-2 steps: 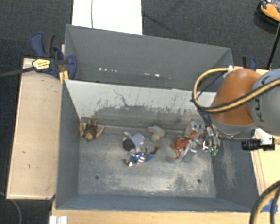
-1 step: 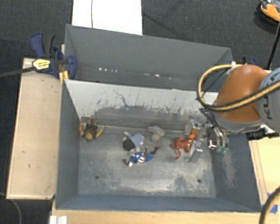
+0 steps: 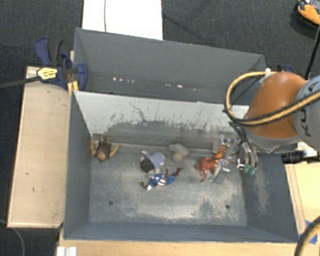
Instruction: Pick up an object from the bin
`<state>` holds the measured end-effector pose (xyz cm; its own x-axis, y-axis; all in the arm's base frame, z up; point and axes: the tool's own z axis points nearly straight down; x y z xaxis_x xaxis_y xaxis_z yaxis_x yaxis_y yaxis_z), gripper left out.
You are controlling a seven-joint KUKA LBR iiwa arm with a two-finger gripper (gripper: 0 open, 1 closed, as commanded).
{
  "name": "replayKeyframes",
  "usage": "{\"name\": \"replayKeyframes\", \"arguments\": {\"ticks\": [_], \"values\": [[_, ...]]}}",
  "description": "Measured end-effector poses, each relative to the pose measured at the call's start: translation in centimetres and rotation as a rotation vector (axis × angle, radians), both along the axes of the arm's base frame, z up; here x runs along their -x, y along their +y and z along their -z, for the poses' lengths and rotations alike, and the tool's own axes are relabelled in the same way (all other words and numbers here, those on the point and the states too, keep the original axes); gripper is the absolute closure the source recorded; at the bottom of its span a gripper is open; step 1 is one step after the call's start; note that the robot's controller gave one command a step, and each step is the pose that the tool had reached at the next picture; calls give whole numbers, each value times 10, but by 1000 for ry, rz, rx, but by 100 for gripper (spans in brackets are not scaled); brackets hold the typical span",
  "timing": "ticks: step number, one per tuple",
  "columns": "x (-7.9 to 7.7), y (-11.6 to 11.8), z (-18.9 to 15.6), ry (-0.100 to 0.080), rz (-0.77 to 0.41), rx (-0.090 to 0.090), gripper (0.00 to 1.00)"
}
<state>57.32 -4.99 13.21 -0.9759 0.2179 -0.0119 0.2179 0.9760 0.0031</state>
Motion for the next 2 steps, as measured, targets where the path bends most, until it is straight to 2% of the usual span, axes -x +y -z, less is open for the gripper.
{"name": "replayKeyframes", "arguments": {"ticks": [2], "values": [[-8,17,-37,-2,-351,5,0]]}}
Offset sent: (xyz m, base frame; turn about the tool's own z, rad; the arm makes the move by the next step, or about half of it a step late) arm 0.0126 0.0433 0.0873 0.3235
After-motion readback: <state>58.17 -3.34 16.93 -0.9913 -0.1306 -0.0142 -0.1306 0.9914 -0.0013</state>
